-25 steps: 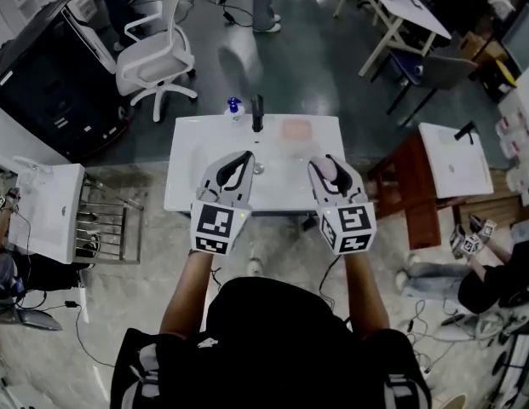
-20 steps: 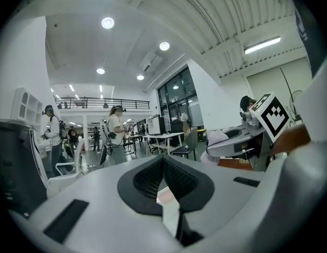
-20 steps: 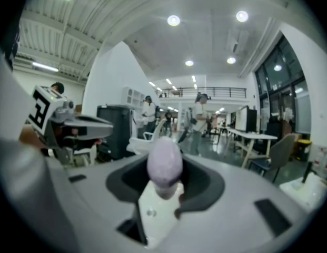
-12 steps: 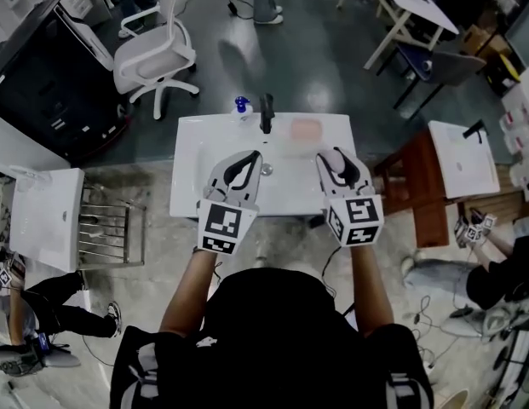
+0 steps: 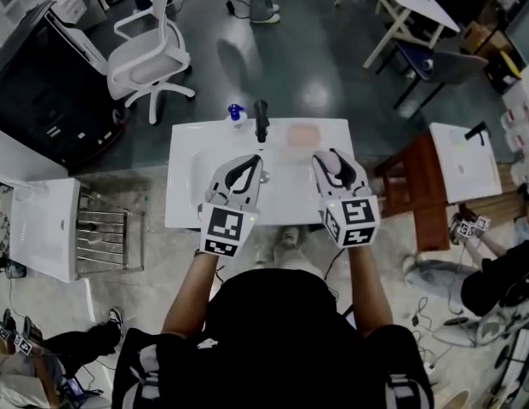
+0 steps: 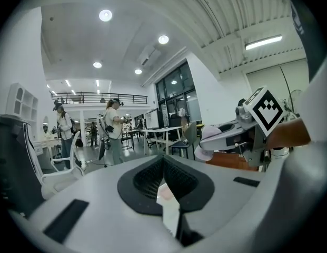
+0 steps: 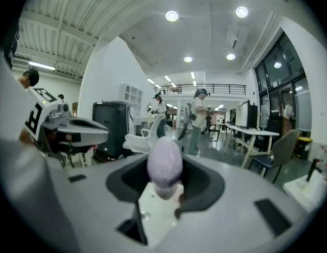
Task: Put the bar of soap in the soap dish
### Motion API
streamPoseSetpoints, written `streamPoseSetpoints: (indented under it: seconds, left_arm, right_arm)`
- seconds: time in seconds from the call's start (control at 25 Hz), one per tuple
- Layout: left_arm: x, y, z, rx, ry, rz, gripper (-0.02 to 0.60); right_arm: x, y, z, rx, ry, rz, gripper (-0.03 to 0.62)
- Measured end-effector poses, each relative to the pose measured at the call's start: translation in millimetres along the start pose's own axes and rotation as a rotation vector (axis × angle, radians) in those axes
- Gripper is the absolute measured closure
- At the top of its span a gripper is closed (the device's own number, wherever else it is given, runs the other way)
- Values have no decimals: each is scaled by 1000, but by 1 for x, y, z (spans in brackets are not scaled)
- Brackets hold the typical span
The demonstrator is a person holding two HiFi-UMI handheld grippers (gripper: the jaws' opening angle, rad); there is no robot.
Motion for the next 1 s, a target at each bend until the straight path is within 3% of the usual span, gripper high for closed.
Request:
streamPoseSetpoints:
  seconds: [0.36, 1.0]
  left_arm:
    - [-8, -6, -69, 33, 38, -38, 560]
    - [-53, -21, -149, 39, 246, -50, 560]
  right_arm:
    - [-12, -59, -44, 38, 65, -34, 419]
    - [-76, -132, -121, 147, 252, -143, 419]
Point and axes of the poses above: the fingertips, and each gripper's own axes: z backward along the fingers, y to its left, x out of its top, the point moved 10 cm from there along z, backward along the fingers, and after that the axes turned 11 degrees about x, right-handed, at the moved point
